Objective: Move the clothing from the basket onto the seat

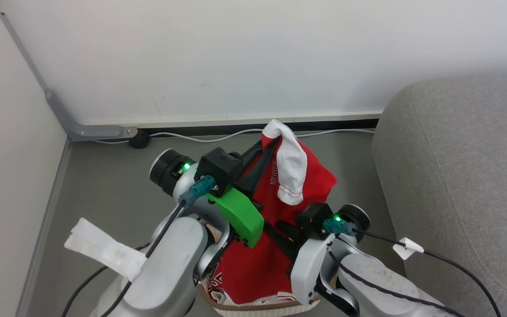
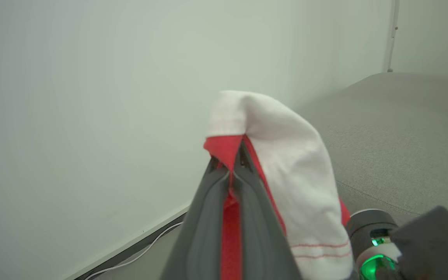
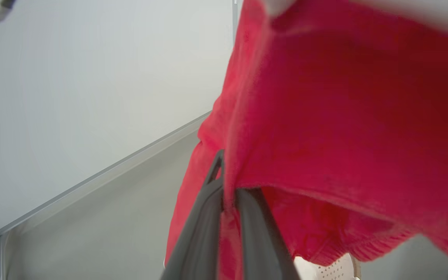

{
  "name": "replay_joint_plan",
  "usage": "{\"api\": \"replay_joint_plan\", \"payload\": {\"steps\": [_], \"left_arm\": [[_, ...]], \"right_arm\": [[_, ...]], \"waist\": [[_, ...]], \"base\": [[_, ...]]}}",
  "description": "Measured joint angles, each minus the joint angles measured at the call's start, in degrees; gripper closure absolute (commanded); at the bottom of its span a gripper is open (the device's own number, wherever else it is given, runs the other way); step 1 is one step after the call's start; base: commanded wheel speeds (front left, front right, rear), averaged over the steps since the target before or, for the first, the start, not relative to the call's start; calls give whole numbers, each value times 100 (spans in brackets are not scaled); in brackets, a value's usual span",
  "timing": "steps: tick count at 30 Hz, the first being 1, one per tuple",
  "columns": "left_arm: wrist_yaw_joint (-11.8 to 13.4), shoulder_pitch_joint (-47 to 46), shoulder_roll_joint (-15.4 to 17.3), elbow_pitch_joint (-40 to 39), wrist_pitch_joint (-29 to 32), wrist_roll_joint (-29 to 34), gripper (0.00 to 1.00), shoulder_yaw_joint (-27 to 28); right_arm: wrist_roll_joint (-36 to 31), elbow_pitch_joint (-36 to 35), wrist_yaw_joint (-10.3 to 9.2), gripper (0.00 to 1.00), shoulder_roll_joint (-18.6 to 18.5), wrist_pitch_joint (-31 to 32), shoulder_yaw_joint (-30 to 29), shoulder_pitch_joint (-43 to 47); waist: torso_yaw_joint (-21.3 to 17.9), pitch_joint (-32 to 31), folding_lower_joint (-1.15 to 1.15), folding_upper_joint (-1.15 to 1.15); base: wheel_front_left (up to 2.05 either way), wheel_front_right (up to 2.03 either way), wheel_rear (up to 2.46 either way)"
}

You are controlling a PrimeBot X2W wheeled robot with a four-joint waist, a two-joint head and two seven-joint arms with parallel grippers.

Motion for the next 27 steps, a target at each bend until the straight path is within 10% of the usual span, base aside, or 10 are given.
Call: {"api": "replay_joint_plan", "payload": {"steps": [7,10,11,27], "left_arm": [[278,9,31,201,66,2,100,320],[354,34,58,272,65,-16,45,447],[399,54,75,281,64,-20,2,468],[499,511,155,296,-305,-232,0,615]], "right_arm": [[244,-8,0,100,-107,-79,193,-104],[332,-30,0,100,-196,-124,168,-131],[350,-35,0,100,-227,-127,154,-136],[615,-445,-63,100,-821,-230,-900,-172]], "waist": [[-108,74,0,0],[-186,104,0,0],[-214,114,0,0],[-773,200,0,0]], "base": [[0,0,0],[0,0,0],[0,0,0],[0,0,0]]}}
